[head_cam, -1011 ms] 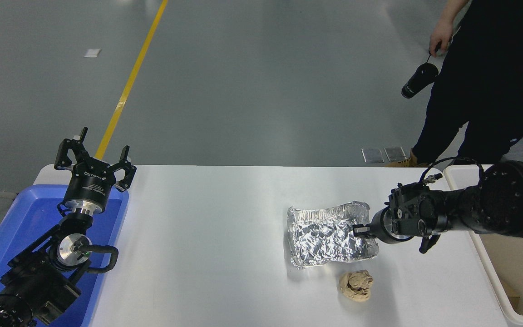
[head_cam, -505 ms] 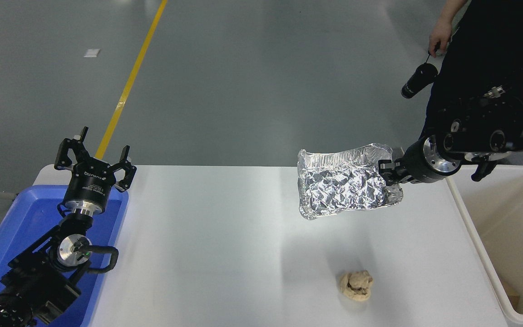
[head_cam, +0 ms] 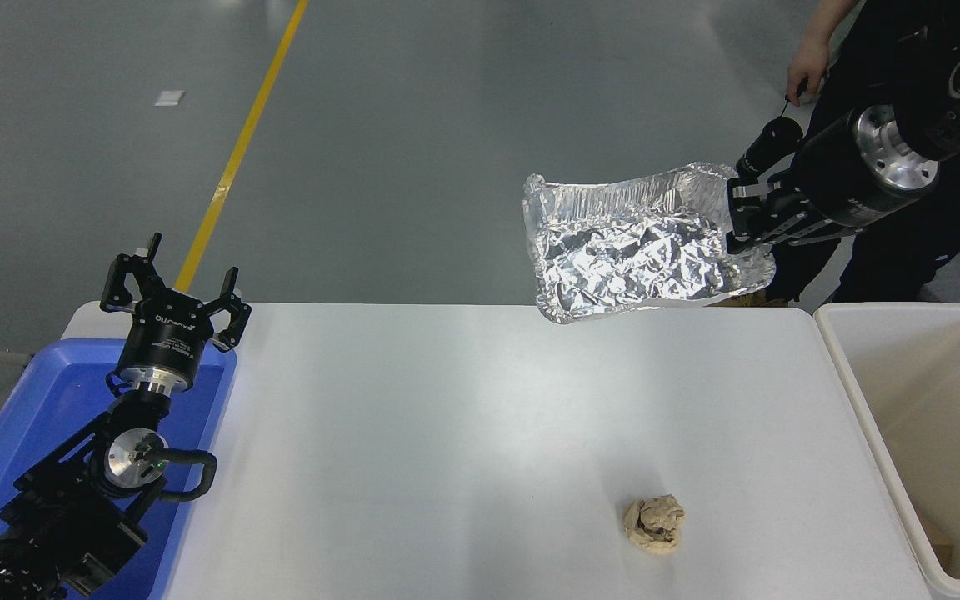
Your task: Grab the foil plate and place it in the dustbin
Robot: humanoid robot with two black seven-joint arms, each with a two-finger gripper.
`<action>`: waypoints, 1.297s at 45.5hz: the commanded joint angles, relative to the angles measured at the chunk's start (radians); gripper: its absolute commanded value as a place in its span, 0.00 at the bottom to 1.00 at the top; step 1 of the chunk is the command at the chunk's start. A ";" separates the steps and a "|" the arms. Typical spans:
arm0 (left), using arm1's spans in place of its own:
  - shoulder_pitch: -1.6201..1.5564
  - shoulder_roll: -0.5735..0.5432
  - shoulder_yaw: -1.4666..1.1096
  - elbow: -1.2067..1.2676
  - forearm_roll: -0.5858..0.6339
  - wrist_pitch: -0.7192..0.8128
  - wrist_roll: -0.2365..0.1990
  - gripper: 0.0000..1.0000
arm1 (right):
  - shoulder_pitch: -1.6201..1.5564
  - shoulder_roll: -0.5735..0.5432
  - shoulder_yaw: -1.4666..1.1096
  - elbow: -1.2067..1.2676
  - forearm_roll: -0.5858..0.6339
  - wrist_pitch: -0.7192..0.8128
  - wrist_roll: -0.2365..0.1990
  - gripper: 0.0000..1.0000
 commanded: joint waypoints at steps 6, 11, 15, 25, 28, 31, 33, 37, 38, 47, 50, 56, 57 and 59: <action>0.000 0.000 0.000 -0.001 0.000 0.000 0.000 0.98 | 0.042 -0.009 0.003 0.009 -0.003 0.033 -0.001 0.00; 0.000 0.000 0.000 0.000 0.000 0.000 0.000 0.98 | 0.010 -0.010 0.001 -0.005 -0.005 0.022 -0.006 0.00; 0.000 0.000 0.000 0.000 0.000 0.000 0.000 0.98 | -0.046 -0.015 0.001 -0.067 0.001 0.009 -0.011 0.00; 0.000 0.000 0.000 0.000 0.000 -0.001 0.000 0.98 | -0.285 -0.067 -0.013 -0.356 0.001 -0.014 -0.011 0.00; 0.000 0.000 0.000 -0.001 0.000 0.000 0.000 0.98 | -0.372 -0.081 -0.008 -0.466 0.003 -0.016 -0.012 0.00; 0.000 0.000 0.000 0.000 0.000 0.000 0.000 0.98 | -0.452 -0.087 -0.002 -0.581 0.006 -0.020 -0.012 0.00; 0.000 0.000 0.000 0.000 0.000 0.000 0.000 0.98 | -0.515 -0.093 0.001 -0.667 0.007 -0.030 -0.014 0.00; 0.000 0.000 0.000 0.000 0.000 -0.001 0.000 0.98 | -0.615 -0.110 0.020 -0.773 0.009 -0.047 -0.012 0.00; 0.000 0.000 0.000 0.000 0.000 0.000 0.000 0.98 | -0.639 -0.115 0.024 -0.796 0.009 -0.050 -0.012 0.00; 0.000 0.000 0.000 0.000 0.000 0.000 0.000 0.98 | -0.886 -0.139 0.093 -1.011 0.011 -0.109 -0.015 0.00; 0.000 0.000 0.000 0.000 0.000 0.000 0.000 0.98 | -0.977 -0.139 0.130 -1.077 0.021 -0.134 -0.017 0.00; 0.000 0.000 0.000 0.000 0.000 -0.001 0.000 0.98 | -1.126 -0.141 0.178 -1.146 0.089 -0.194 -0.023 0.00; 0.000 0.000 0.000 0.000 0.000 -0.001 0.000 0.98 | -1.147 -0.141 0.178 -1.152 0.099 -0.211 -0.027 0.00; 0.000 0.000 0.000 0.000 0.000 0.000 0.000 0.98 | -1.182 -0.141 0.179 -1.163 0.125 -0.246 -0.038 0.00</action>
